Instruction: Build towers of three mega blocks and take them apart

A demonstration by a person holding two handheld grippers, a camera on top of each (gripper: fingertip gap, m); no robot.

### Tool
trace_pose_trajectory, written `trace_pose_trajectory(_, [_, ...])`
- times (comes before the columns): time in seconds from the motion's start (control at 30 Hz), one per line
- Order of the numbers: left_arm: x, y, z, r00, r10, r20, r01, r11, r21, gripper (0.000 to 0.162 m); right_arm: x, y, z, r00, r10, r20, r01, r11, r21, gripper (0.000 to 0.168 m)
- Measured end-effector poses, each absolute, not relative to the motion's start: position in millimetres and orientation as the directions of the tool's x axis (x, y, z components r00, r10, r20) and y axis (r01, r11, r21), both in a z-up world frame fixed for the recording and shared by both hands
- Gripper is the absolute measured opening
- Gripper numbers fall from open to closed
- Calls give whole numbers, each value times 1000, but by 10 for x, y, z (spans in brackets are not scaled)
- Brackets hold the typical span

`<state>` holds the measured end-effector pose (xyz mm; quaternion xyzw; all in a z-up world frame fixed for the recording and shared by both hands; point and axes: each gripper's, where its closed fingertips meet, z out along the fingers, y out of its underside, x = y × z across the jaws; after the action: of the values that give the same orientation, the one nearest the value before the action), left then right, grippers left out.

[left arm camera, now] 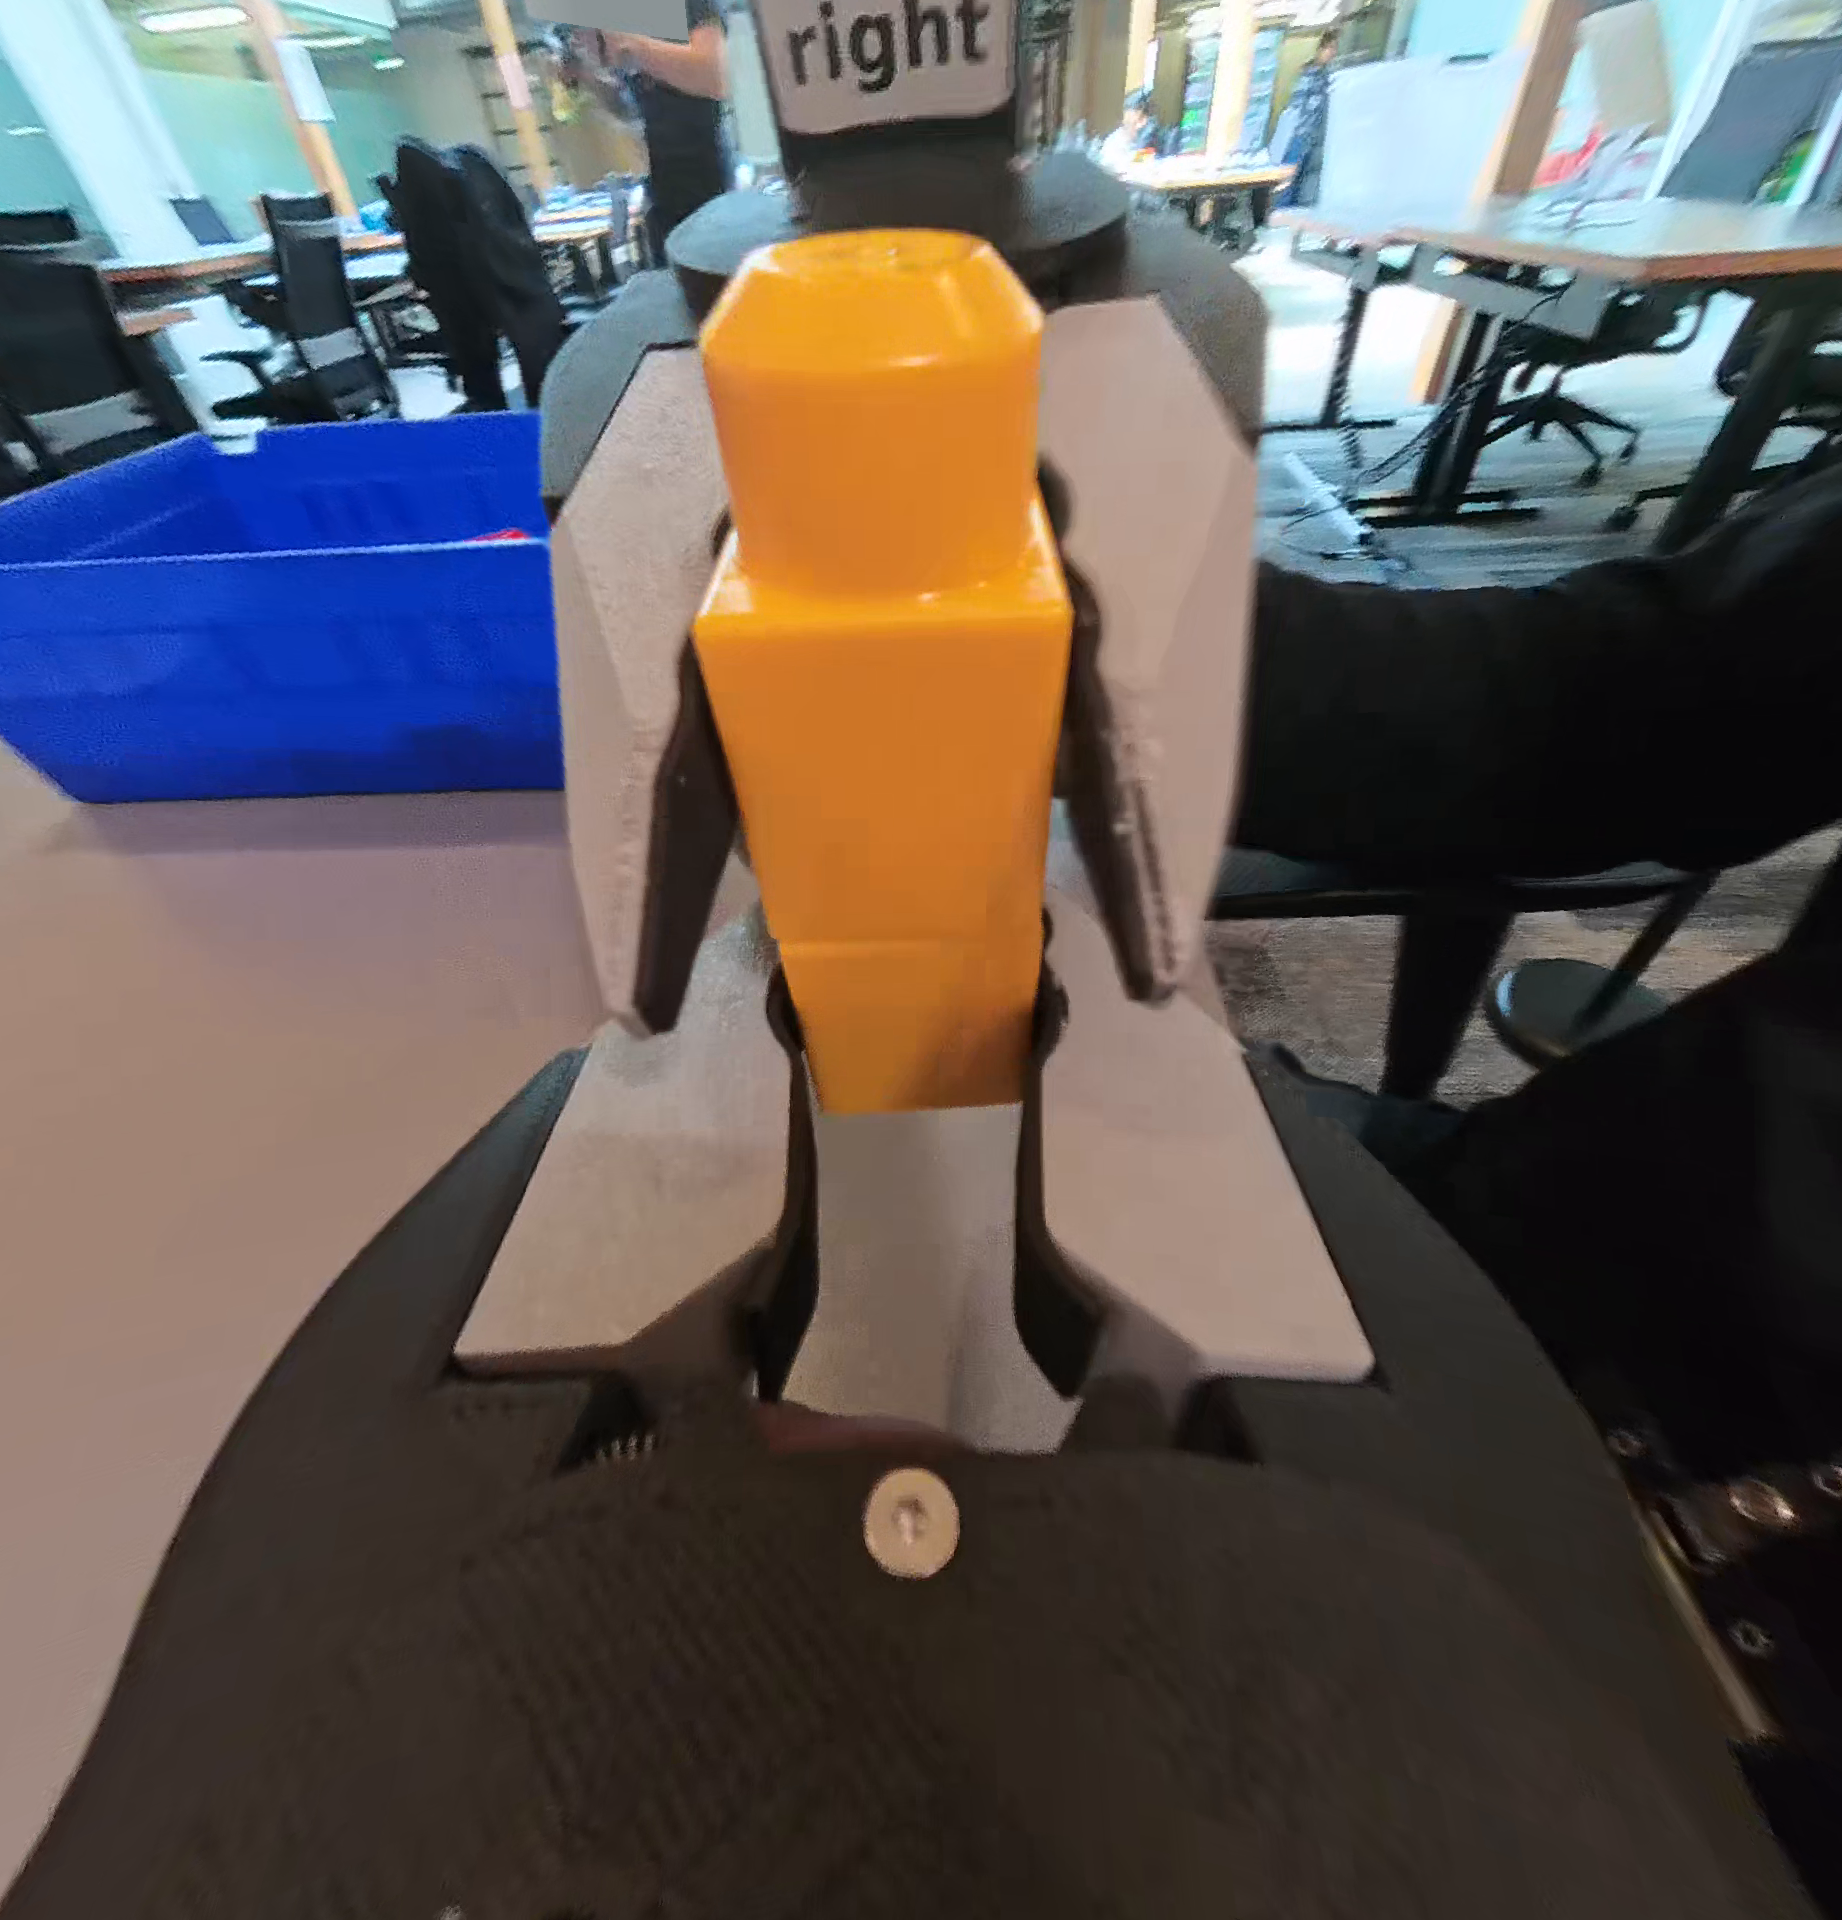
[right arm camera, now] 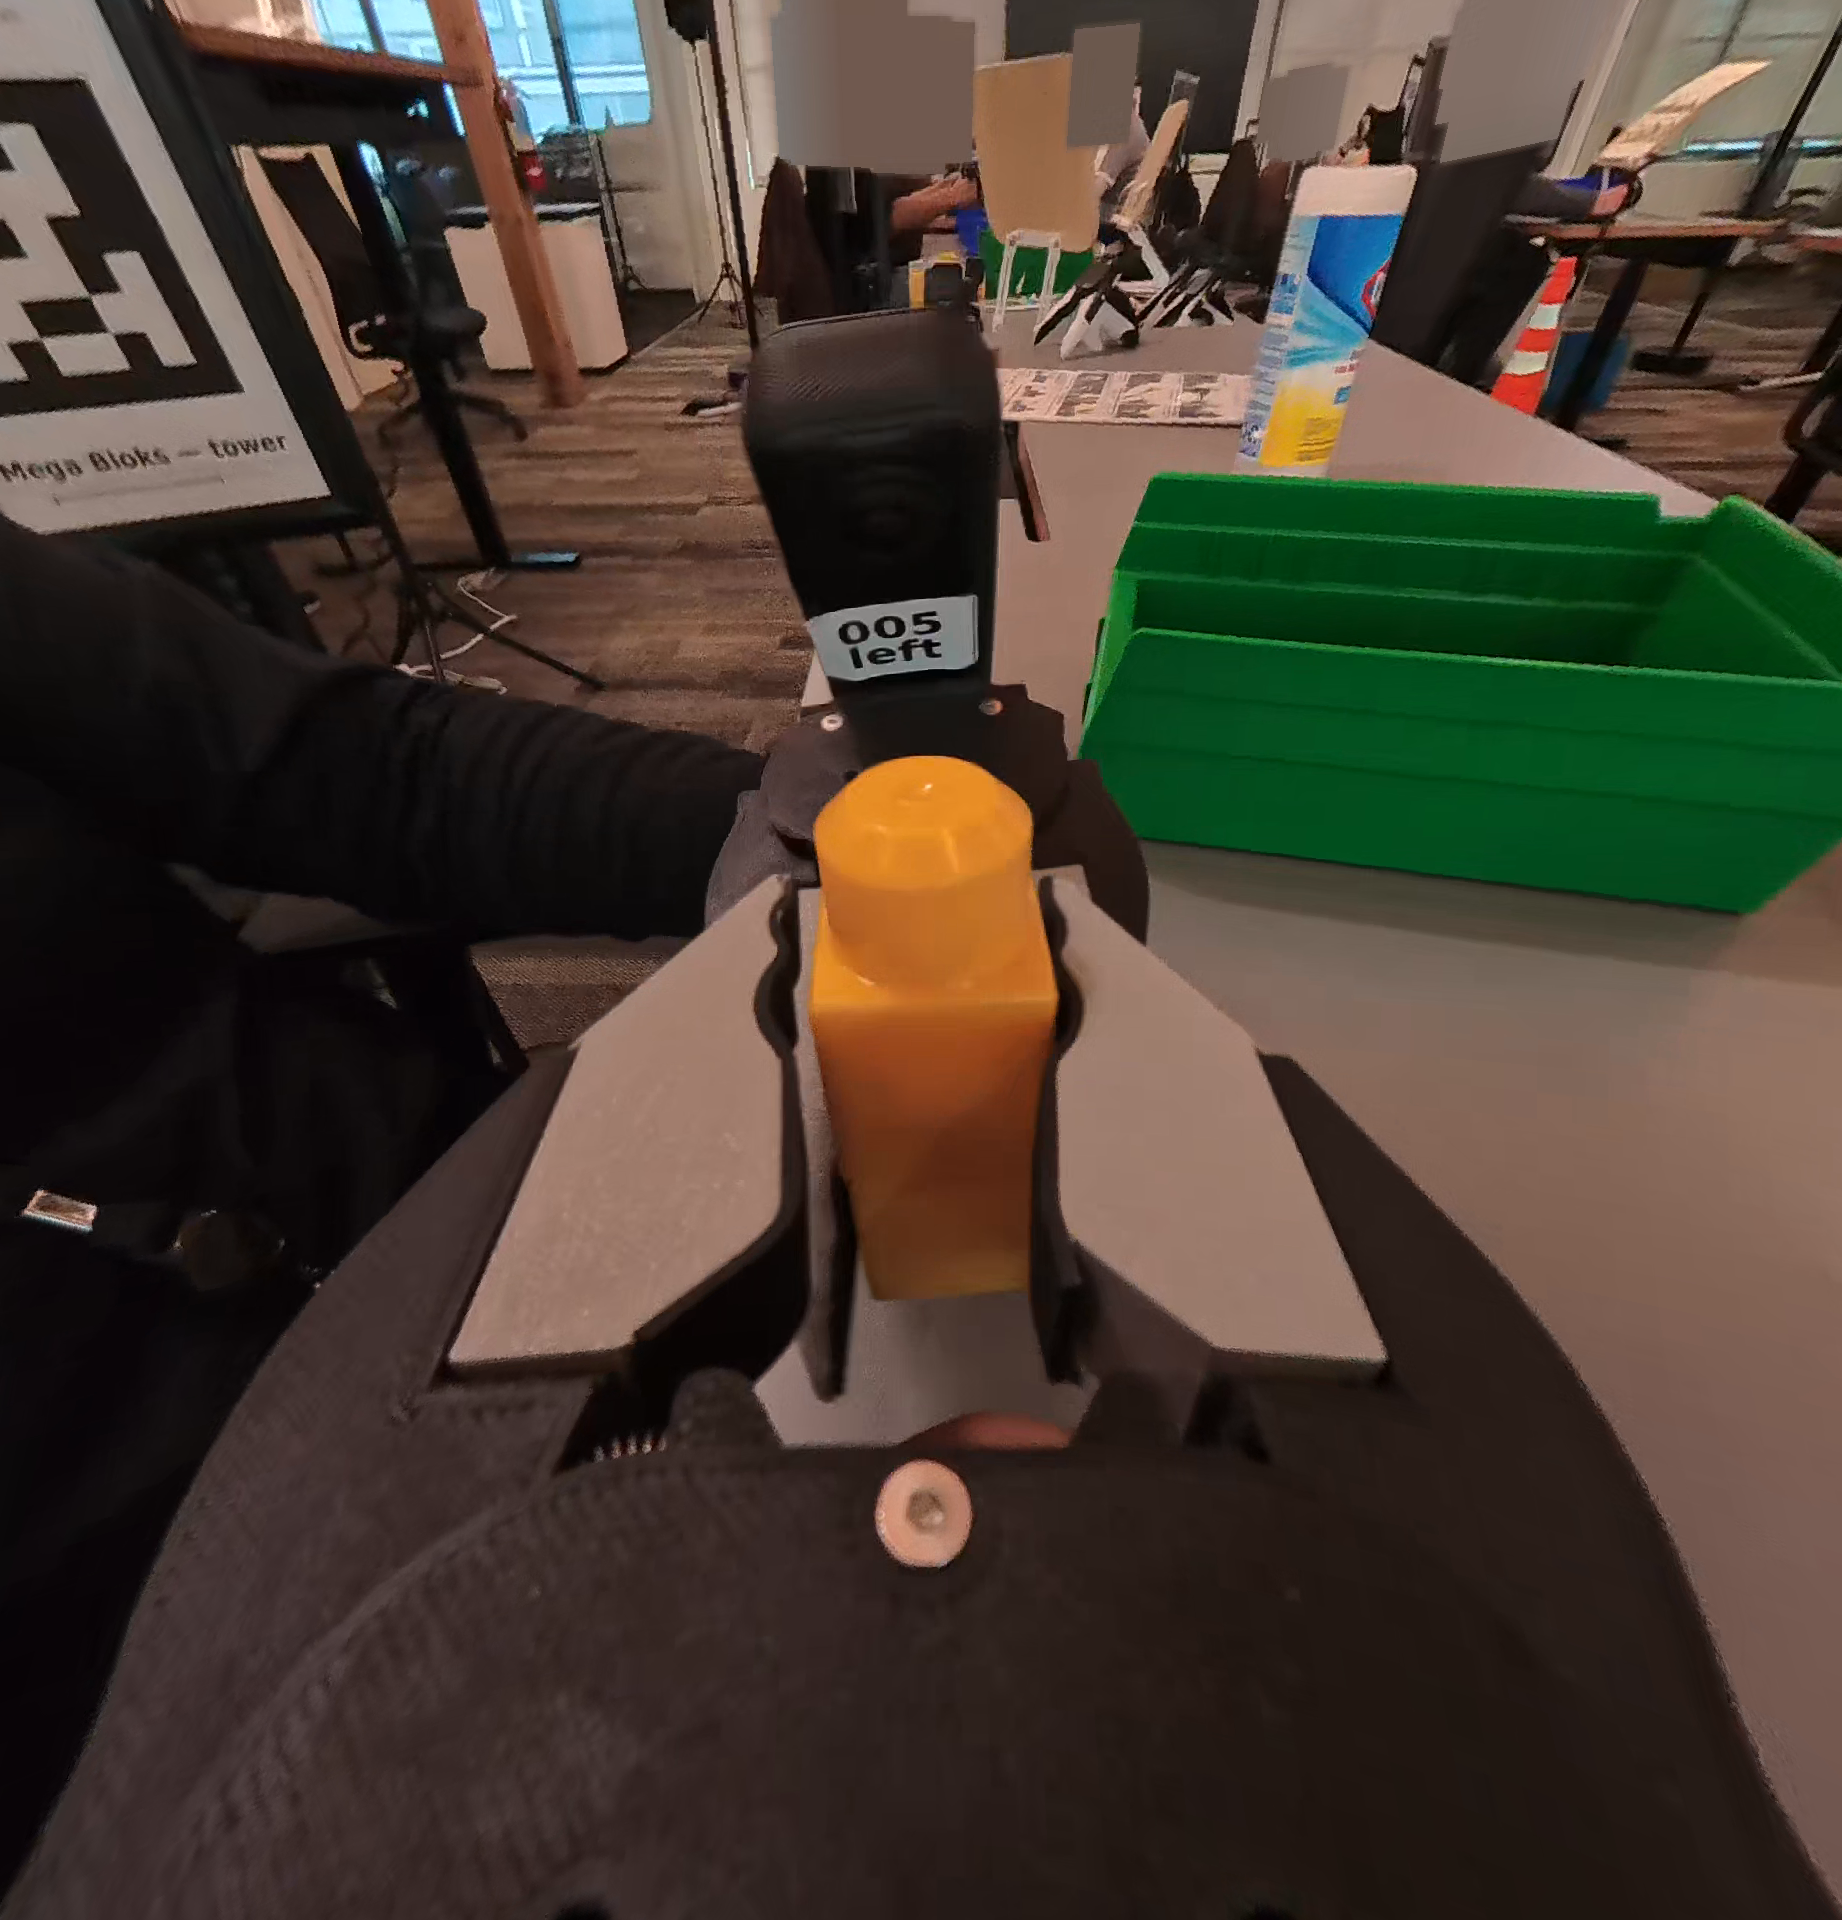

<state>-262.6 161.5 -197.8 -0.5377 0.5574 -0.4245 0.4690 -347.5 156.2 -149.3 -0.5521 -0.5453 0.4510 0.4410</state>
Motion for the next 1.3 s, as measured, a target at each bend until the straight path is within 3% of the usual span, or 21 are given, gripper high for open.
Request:
trace_pose_trajectory(0.2, [-2654,1880,-1991,181,-970,-163,-238,118,-964,37,-3491,1769,-1494,149,987,62,223,28,-975,37])
trace_pose_trajectory(0.3, [-2809,2324,-2016,423,-854,-304,-332,167,-928,37,-3358,2240,-1527,432,894,117,275,-7,-961,36])
trace_pose_trajectory(0.4, [-2914,2492,-2093,494,-800,-341,-394,143,-908,37,-2964,2548,-1171,679,724,118,134,35,-990,36])
trace_pose_trajectory(0.57, [-2887,2472,-2101,483,-805,-343,-395,149,-906,38,-2227,2624,-657,742,670,-20,-74,52,-996,37])
trace_pose_trajectory(0.67, [-2884,2466,-2106,481,-794,-371,-410,171,-896,38,-1424,2719,-381,865,496,-77,-192,185,-964,36])
trace_pose_trajectory(0.77, [-2897,2486,-2110,488,-786,-380,-418,172,-892,38,-541,2440,-18,933,318,-167,-303,448,-841,38])
trace_pose_trajectory(0.83, [-2899,2495,-2115,489,-788,-374,-418,164,-893,38,-146,2165,158,944,258,-205,-321,570,-756,37])
trace_pose_trajectory(0.9, [-2893,2490,-2123,483,-794,-370,-419,162,-894,38,61,2070,217,951,225,-212,-307,594,-743,36])
trace_pose_trajectory(1.0, [-2896,2491,-2119,485,-791,-372,-418,164,-894,37,65,2325,48,955,228,-190,-279,476,-834,37])
trace_pose_trajectory(1.13, [-2903,2495,-2116,489,-790,-370,-416,162,-895,38,-180,3001,-610,944,270,-187,-233,148,-961,37])
trace_pose_trajectory(1.23, [-2905,2500,-2122,489,-791,-368,-418,158,-894,38,-315,3410,-1309,956,249,-157,-127,-132,-983,40])
trace_pose_trajectory(1.3, [-2906,2501,-2129,487,-792,-370,-422,157,-893,38,-340,3538,-1719,961,241,-138,-62,-297,-953,52])
